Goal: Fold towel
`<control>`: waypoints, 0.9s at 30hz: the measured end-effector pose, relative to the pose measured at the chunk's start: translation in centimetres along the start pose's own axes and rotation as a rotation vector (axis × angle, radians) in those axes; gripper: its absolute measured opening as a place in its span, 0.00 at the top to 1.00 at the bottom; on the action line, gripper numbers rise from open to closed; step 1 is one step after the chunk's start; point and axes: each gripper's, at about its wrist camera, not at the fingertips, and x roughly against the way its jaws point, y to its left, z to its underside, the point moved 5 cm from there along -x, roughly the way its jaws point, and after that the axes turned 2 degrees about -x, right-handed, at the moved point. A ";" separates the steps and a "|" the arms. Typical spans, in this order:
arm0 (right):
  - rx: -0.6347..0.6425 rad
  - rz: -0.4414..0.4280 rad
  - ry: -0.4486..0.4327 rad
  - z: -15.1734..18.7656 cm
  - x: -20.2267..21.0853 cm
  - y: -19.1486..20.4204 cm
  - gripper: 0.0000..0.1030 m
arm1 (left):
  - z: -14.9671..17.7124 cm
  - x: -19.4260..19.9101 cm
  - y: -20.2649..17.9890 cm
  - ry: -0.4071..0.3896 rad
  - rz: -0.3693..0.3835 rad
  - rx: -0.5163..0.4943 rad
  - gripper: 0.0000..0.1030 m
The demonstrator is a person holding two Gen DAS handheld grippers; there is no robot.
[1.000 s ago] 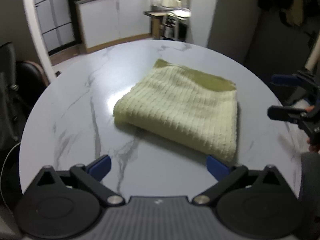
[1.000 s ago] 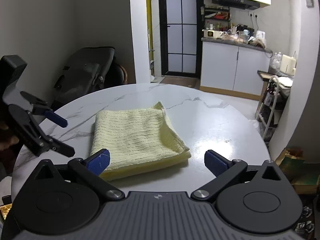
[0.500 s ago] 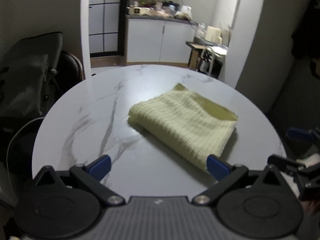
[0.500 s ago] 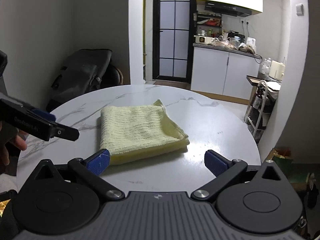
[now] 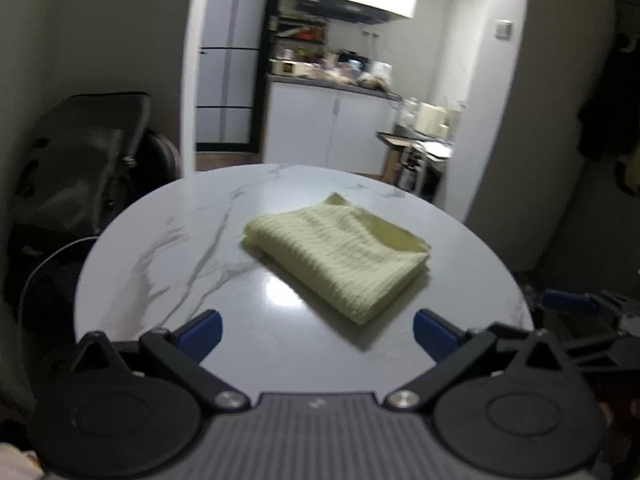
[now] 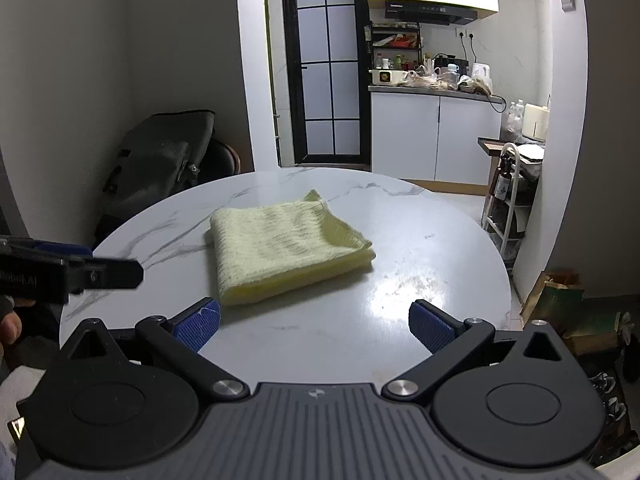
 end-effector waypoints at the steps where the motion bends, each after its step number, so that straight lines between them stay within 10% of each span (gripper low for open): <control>1: 0.004 -0.002 -0.001 0.0 0.0 0.1 0.00 | 0.3 0.0 -0.2 -0.006 -0.010 -0.003 0.00; 27: 0.056 -0.036 -0.009 4.2 2.5 0.5 0.00 | 4.7 -0.2 -3.5 0.015 0.028 -0.051 0.00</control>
